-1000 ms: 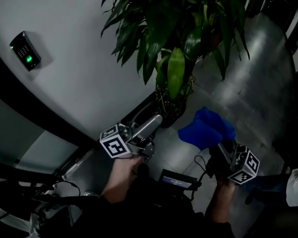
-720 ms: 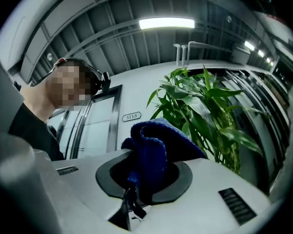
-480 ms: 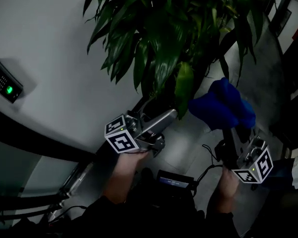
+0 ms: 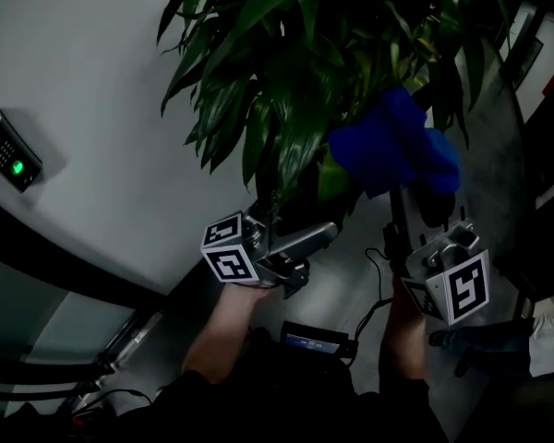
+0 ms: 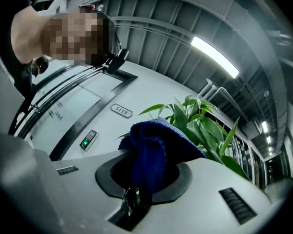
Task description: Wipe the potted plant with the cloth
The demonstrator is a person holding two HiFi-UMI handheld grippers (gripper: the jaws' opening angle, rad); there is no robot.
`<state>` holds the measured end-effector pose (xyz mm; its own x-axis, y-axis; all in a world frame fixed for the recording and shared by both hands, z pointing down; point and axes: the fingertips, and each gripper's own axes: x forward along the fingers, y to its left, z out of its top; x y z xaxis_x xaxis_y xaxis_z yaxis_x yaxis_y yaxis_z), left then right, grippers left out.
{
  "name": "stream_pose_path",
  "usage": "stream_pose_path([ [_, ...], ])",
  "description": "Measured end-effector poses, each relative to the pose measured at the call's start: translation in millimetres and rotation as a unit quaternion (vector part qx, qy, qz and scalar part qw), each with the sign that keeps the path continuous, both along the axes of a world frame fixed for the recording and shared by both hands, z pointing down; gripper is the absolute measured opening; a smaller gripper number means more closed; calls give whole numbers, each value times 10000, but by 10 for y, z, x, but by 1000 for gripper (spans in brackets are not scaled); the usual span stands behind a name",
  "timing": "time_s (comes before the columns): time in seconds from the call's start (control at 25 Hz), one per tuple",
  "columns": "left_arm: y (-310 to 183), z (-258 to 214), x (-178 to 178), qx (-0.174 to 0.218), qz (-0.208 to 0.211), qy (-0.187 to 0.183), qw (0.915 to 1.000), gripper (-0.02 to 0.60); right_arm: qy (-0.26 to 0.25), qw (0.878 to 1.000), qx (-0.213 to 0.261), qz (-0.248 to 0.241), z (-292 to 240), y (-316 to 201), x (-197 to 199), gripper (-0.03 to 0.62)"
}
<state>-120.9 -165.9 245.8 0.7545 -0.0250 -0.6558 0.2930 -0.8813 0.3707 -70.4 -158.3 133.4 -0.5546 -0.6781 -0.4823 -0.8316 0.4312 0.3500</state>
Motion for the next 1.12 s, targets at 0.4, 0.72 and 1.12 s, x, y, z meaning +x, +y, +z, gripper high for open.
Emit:
stream_pose_path([
  [0.4,108,-160,4,125,31,304,9995,359,1487,9853,-813,-222,573,-502,-346,72],
  [0.72,113,-118,10,115,-55,240,9996,360,1917,9736,-1174,-401,921,-330,-396,72],
  [1.12,109,-101,-34,-6,-99,373,9993,373,2656,9502,-1499,-641,1284,39,-511,72],
])
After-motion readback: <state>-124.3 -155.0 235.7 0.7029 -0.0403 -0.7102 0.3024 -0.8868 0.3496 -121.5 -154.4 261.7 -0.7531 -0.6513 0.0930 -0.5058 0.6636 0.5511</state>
